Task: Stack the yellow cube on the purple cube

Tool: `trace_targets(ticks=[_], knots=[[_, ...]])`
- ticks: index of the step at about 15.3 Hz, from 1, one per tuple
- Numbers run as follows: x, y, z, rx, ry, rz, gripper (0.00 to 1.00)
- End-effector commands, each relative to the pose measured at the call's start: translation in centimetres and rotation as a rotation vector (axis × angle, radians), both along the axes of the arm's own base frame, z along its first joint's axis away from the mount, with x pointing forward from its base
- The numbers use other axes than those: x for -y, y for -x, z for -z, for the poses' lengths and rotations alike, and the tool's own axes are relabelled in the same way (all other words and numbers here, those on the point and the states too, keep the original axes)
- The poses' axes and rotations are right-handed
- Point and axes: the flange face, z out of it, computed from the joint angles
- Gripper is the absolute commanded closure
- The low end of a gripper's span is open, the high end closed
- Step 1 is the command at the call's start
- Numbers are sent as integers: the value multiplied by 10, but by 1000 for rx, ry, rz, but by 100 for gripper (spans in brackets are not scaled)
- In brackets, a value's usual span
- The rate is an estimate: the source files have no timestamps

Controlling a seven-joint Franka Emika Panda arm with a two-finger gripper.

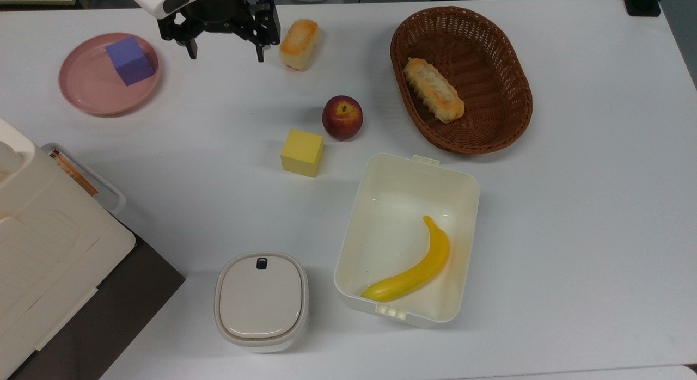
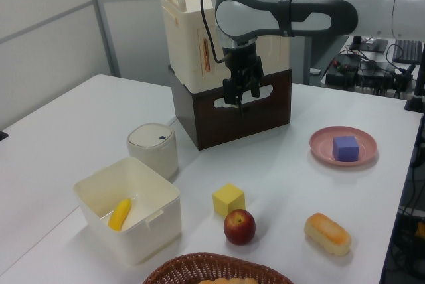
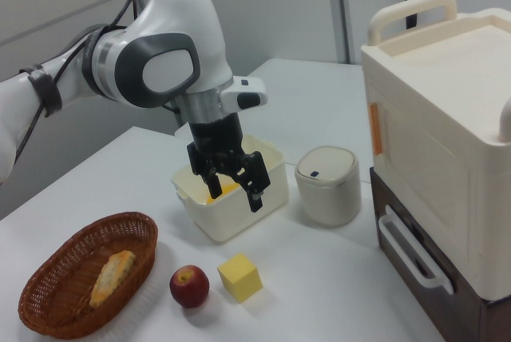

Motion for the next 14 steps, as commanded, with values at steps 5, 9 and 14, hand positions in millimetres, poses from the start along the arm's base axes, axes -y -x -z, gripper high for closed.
trace_targets(ticks=[5,9,14], knots=[[-2,6,-4,8,-16,-8,0],[-5,7,-1,-11,-11,-15,0],[-6,8,3,-36,-12,-19,0]])
